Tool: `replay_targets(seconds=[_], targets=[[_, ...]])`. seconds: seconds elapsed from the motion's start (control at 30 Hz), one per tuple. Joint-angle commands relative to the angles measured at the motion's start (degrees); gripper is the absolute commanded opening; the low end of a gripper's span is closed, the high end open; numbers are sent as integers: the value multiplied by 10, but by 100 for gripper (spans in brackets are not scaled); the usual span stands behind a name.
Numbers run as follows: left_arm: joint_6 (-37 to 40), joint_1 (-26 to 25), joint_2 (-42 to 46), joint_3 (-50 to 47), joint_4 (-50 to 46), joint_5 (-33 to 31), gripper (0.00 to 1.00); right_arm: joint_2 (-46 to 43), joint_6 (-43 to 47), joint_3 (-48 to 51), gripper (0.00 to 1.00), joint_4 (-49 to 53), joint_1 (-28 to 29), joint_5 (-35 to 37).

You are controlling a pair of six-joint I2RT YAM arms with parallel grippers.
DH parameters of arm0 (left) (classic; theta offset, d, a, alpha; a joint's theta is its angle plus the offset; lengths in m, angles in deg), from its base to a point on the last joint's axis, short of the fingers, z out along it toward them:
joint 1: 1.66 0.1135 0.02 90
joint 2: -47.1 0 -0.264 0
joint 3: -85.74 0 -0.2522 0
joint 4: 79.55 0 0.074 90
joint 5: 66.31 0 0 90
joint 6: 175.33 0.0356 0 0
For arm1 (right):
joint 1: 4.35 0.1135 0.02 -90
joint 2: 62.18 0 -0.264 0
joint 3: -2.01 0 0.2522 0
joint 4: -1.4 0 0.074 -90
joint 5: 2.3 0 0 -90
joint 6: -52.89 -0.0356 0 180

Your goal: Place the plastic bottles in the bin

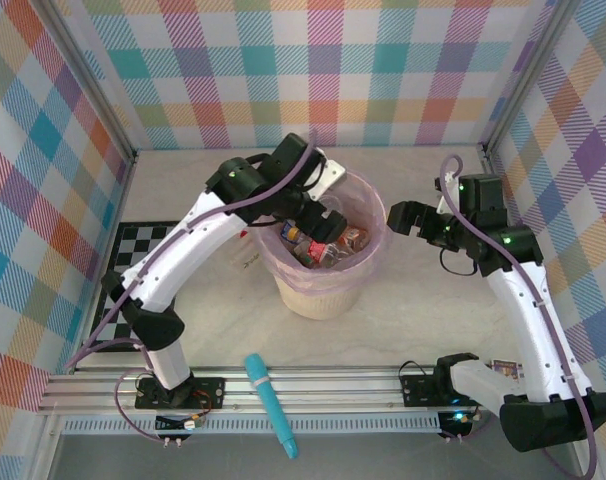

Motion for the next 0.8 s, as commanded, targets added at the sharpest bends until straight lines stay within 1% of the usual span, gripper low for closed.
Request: replay_targets(seconds=[0.0,0.1,0.2,0.33,0.47,0.53,0.6,0.77], targets=[[13,35,67,26,15,-3,97,4,1,1,99,-4,-3,-27],[17,83,117,24,31,0,99,9,-1,2,99,-6,-3,-32],[1,158,173,-7,55,37,100,15,-1,3,99,-10,-3,-46],[-36,282,244,-99,97,85,100,20,0,-1,99,-17,-4,-58],[-86,401,281,-220,145,149,100,24,3,-9,99,-21,-5,-70],[-101,432,294,-292,188,166,100,24,6,-13,99,-19,-5,-72],[-117,450,301,-354,221,167,100,25,11,-20,99,-11,-5,-70],[-167,453,284,-497,306,185,98,25,15,-22,99,-4,-5,-66]])
